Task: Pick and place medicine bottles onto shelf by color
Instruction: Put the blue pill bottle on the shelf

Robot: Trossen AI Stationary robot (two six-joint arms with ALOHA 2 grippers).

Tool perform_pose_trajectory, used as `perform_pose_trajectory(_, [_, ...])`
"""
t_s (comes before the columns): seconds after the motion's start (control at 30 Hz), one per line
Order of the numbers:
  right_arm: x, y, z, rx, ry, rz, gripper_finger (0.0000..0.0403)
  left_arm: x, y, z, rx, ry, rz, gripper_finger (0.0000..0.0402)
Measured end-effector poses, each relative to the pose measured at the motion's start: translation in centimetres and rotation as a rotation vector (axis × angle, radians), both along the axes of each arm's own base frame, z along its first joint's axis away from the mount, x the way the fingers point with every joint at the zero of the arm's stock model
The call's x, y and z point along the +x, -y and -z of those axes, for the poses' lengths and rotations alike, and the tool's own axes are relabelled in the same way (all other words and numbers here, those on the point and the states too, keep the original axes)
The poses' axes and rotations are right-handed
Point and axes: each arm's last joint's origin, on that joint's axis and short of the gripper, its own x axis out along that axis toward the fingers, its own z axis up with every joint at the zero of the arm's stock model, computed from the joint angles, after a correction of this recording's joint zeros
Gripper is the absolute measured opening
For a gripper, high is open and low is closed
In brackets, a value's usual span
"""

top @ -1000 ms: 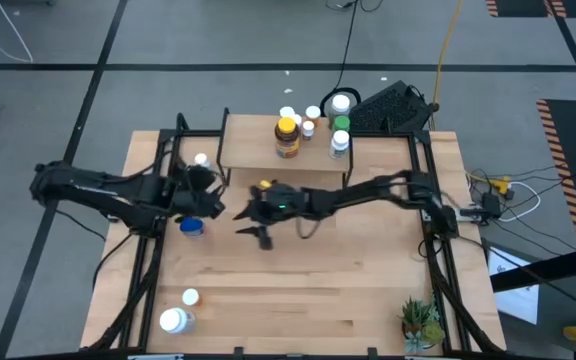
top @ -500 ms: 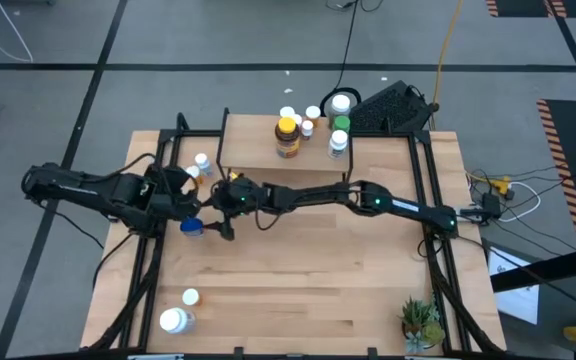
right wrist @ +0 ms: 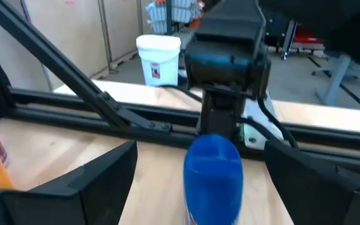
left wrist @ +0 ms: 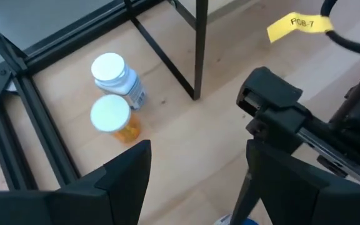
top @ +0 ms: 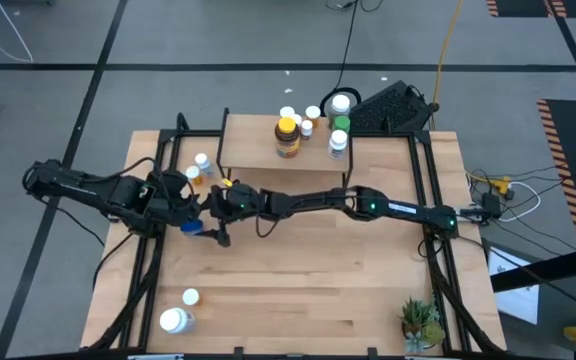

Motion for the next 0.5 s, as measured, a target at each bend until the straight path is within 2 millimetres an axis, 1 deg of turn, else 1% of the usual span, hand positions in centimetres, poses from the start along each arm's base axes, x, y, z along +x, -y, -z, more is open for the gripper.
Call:
perform_pose_trajectory(0.13, [0.0,-0.1,0.7,-0.019,-0.033,-0.004,0.0345,0.1,0.0,0.0,-0.008,0.016,-0.013,0.0266])
perform_pose_trajectory(0.37, [0.1,-0.3,3.9,0.007,-0.066,-0.003,0.0345,0.4,0.1,-0.1,-0.001,0.036,0.005,0.0266])
perform_pose_trajectory(0.43, [0.1,-0.2,4.2,0.013,-0.073,0.003,0.0345,0.4,0.1,-0.1,0.005,0.032,0.01,0.0266])
perform_pose_trajectory(0.5, [0.2,-0.2,3.9,-0.005,-0.056,0.021,0.0345,0.4,0.0,-0.1,0.018,0.028,0.015,0.0266])
